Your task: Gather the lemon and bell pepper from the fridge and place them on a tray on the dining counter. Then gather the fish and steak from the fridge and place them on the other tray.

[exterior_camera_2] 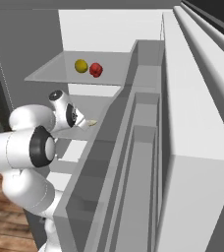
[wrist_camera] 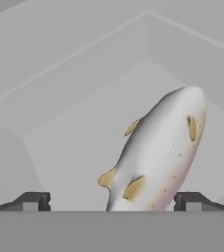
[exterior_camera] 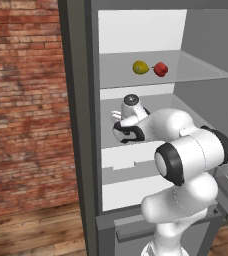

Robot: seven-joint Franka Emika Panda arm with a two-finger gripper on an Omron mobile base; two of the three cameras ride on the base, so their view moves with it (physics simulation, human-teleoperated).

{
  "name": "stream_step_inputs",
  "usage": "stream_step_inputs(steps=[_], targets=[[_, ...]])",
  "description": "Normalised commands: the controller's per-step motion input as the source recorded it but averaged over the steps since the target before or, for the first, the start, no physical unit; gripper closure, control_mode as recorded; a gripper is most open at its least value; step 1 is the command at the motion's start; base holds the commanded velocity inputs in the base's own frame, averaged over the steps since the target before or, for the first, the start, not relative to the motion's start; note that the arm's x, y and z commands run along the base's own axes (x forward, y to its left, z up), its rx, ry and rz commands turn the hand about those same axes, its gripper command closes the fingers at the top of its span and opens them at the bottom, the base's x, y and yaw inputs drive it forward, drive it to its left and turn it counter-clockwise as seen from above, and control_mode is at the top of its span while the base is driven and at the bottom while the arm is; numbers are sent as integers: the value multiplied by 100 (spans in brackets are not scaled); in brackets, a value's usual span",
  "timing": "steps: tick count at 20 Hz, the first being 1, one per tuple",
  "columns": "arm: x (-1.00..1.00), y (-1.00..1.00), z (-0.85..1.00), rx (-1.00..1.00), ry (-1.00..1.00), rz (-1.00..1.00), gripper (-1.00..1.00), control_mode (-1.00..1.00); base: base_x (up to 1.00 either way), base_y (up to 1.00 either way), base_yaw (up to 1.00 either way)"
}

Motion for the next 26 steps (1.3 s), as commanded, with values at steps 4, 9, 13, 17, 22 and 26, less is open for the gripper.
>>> stream_step_inputs(steps=[4,9,13,17,22,26], targets=[[0,0,-17,0,0,0,-100,-100,0,0,0],[0,0,-22,0,0,0,100,-100,0,0,0],[-1,-1,-17,3,-3,0,100,-100,0,0,0],[-32,-9,-14,4,-7,0,100,-100,0,0,0],[-65,-45,-5,14,-21,-1,100,-100,0,0,0],[-76,-21,32,14,-23,0,100,-100,0,0,0]])
